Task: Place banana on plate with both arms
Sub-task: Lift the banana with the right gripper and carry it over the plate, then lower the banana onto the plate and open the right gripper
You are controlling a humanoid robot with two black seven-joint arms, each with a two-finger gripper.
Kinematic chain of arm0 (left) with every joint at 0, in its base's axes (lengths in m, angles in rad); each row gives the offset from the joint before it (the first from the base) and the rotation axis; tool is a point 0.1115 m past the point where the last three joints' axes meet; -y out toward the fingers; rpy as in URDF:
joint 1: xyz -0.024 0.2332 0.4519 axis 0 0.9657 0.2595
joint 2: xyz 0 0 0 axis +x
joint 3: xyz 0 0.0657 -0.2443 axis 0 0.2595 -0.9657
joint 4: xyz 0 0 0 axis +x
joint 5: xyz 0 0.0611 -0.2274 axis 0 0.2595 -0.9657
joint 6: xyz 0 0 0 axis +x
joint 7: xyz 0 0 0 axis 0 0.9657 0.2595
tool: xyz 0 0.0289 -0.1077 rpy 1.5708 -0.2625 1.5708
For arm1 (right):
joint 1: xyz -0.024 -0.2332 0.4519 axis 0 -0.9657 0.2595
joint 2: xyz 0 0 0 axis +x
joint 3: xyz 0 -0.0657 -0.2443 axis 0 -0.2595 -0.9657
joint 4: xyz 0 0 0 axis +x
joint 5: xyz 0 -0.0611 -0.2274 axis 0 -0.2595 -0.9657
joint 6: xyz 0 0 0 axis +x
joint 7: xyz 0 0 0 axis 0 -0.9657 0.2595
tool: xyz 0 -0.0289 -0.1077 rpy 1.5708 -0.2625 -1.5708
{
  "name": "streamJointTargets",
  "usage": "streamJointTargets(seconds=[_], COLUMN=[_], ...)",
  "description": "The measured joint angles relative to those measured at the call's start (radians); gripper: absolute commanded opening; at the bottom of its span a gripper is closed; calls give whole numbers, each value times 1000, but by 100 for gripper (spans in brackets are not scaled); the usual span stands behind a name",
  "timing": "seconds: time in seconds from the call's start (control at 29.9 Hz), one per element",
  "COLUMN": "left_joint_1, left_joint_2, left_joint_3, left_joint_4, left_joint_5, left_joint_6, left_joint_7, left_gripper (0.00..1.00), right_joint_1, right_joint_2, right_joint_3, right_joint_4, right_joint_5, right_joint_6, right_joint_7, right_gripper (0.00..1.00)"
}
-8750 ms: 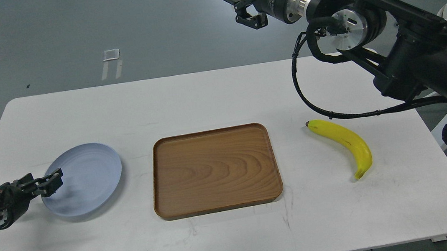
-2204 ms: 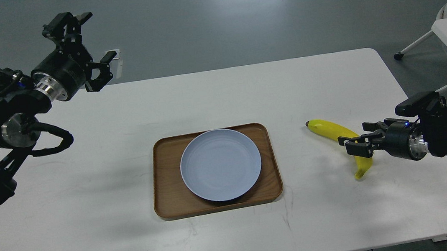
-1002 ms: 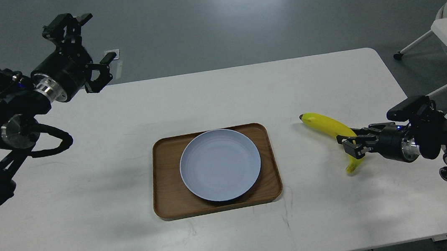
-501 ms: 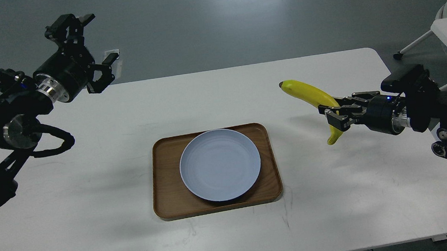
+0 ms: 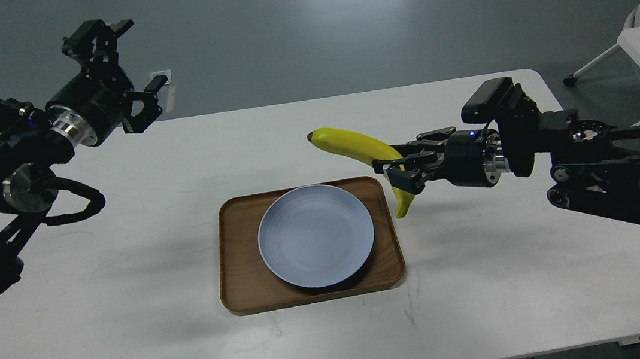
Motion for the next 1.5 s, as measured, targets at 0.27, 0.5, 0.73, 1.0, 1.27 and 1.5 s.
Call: streamJointTargets(seconds=[0.27, 0.5, 0.73, 1.0, 1.27, 1.5], left_joint_1=[-3, 0, 1, 2, 2, 2], left_joint_2=[17, 23, 26, 22, 26, 27], left_joint_3=[-1, -1, -4, -4, -4, -4], left_joint_4=[0, 0, 0, 0, 0, 0], left_joint_5=[0, 0, -1, -1, -1, -2], left_joint_6=[0, -1, -1, -1, -3, -4], left_joint_7=[0, 0, -1, -12, -22, -22], left_gripper=[98, 98, 98, 98, 98, 98], right_joint_1=[13, 10, -13, -32, -40, -35], right_joint_2=[85, 171, 220, 256, 279, 306], right_joint_3=[-42, -82, -102, -104, -96, -94], right_joint_4=[-32, -104, -165, -209, -226, -233], right_joint_5=[7, 7, 7, 7, 20, 86], right_joint_6=[19, 20, 16, 9, -6, -17], right_joint_7=[-3, -3, -2, -1, -1, -1], right_gripper=[0, 0, 0, 0, 98, 100])
